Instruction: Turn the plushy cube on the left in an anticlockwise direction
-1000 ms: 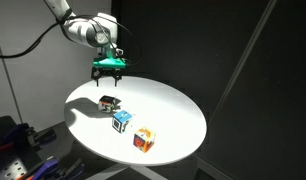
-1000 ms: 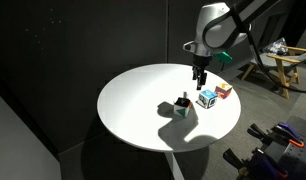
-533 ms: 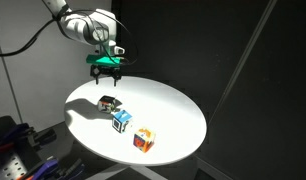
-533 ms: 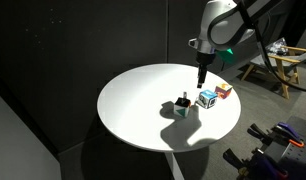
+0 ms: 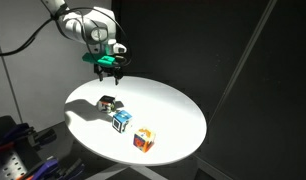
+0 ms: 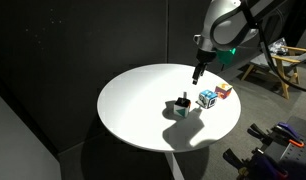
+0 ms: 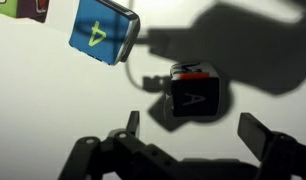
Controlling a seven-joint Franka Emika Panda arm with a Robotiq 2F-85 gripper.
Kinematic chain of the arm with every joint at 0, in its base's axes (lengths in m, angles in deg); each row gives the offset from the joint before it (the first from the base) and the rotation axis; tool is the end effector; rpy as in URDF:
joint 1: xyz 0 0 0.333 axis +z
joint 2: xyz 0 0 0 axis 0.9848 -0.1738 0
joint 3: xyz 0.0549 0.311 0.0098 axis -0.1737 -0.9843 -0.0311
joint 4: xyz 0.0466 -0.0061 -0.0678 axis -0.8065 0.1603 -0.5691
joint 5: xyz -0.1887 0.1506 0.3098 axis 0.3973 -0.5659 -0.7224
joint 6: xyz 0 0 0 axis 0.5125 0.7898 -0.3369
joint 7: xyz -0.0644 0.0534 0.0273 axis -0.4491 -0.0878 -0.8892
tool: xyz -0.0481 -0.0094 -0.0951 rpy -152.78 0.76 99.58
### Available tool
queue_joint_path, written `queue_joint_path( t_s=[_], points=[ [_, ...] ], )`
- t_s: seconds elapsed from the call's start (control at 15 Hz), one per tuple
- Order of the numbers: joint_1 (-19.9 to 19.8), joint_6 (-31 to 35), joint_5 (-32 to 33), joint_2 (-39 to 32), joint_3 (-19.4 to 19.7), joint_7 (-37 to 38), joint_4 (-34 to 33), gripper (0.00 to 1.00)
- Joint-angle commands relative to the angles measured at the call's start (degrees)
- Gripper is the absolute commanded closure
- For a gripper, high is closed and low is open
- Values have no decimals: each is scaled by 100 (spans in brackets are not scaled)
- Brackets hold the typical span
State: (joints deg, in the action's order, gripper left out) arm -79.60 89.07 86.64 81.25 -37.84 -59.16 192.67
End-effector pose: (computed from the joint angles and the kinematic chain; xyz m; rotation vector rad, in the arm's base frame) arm 0.5295 0.0334 0.2998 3.0586 0.5414 0.2097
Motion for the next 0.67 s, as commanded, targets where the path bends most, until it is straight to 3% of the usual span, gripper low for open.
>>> queue_joint_path(
  t_s=[0.0, 0.6],
  points=[
    [37, 180, 1, 214, 84, 662, 242, 0],
    [48, -538, -97, 653, 77, 1152, 546, 0]
  ],
)
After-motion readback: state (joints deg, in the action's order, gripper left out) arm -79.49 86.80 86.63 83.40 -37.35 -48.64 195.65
